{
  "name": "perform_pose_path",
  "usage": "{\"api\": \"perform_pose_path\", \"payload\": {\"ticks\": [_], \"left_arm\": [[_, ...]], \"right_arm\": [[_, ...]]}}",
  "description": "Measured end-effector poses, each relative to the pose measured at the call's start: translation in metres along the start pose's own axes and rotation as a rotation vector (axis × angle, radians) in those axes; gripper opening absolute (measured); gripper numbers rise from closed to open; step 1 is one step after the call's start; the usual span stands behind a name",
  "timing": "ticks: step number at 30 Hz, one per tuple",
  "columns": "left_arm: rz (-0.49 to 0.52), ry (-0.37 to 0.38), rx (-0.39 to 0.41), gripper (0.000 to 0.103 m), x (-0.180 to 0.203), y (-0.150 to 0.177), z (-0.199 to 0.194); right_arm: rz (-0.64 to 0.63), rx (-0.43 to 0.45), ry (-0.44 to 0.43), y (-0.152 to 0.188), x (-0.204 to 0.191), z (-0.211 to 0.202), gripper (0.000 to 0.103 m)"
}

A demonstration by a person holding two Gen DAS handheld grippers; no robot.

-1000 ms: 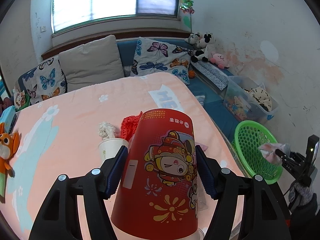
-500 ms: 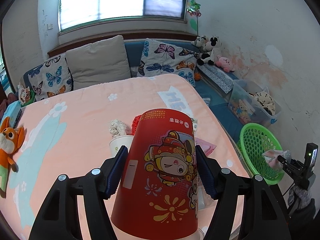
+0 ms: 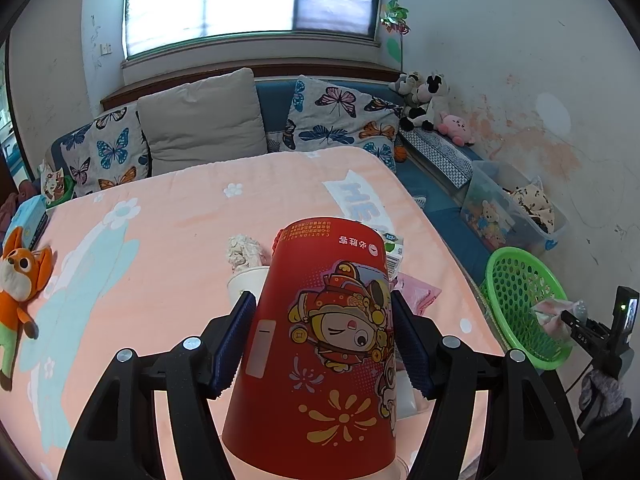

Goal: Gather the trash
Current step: 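Carry the plastic bag with the right tool over the green basket, then open the right tool to drop the plastic bag into the basket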

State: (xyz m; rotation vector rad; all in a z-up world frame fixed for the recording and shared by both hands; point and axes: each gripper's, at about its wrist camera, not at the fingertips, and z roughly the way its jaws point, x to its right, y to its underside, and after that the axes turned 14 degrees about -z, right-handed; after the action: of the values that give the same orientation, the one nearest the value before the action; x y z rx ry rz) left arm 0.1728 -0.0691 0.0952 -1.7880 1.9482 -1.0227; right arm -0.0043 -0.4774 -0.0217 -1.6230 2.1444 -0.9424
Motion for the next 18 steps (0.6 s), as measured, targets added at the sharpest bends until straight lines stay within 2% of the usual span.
{"api": "perform_pose_path", "payload": {"ticks": [13, 18], "left_arm": [[0.008, 0.009, 0.004, 0.065, -0.0012, -0.0001, 0.0005], [0.003, 0.008, 0.003, 0.065, -0.0007, 0.0002, 0.0007]], "right_arm": [[0.003, 0.010, 0.010, 0.0007, 0.0030, -0.0054, 0.041], [0.004, 0.012, 0.010, 0.0001, 0.0023, -0.0061, 0.051]]}}
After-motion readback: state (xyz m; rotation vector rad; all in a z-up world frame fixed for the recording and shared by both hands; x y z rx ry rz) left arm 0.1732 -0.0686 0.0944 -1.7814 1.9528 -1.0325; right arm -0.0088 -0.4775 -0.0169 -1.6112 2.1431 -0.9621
